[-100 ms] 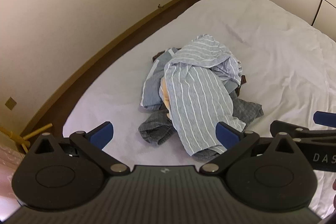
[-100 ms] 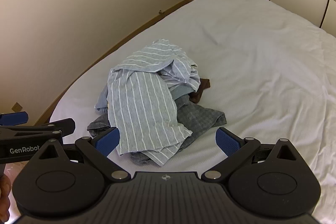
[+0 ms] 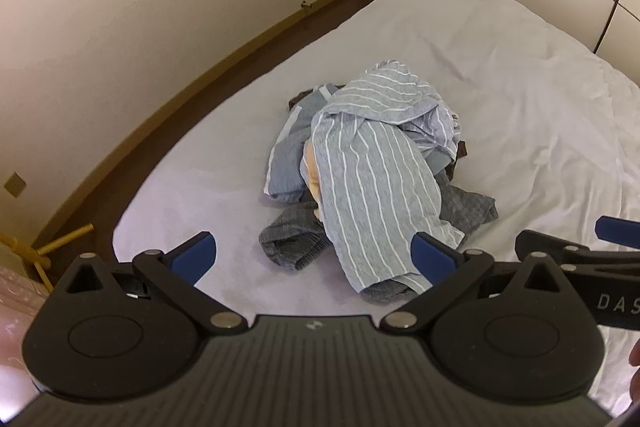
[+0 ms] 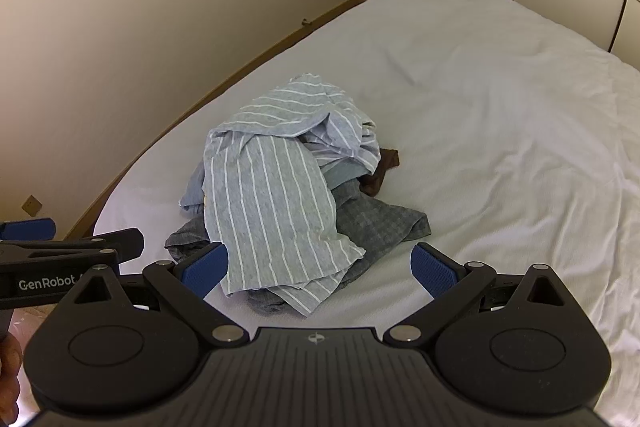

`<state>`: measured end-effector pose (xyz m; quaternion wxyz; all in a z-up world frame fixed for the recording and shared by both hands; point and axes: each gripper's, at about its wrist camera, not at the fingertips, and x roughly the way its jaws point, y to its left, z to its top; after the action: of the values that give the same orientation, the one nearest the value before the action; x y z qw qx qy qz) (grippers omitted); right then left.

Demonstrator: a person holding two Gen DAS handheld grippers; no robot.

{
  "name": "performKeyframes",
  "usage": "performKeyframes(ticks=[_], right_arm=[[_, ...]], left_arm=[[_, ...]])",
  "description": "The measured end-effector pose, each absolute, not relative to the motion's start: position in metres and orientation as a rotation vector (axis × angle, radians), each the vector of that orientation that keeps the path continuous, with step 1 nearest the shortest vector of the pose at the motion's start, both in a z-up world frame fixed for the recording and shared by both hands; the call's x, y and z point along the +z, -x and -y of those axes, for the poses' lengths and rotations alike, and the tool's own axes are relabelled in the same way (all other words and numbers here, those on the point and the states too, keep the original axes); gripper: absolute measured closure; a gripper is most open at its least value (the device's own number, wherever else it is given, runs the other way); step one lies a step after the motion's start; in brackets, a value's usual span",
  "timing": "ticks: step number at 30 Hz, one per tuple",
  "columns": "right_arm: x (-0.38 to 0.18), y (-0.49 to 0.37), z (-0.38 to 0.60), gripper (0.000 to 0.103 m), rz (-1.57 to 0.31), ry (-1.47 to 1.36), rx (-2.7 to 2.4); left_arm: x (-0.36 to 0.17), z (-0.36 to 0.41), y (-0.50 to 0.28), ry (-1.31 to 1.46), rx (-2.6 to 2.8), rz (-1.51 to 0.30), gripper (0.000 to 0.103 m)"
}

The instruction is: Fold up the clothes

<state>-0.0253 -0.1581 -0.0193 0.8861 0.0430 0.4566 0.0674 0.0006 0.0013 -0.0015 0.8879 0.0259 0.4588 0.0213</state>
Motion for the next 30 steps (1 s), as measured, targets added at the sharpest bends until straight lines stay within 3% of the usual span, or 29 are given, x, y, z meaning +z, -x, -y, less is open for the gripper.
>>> performKeyframes(ticks=[30], right_arm=[[-0.0267,0.0209,0.1648,0.003,-0.964,-0.091,0.145]], left_arm=[[-0.0075,-0.0065,-0.0029,-0.003,0.033,-0.986,0.001]])
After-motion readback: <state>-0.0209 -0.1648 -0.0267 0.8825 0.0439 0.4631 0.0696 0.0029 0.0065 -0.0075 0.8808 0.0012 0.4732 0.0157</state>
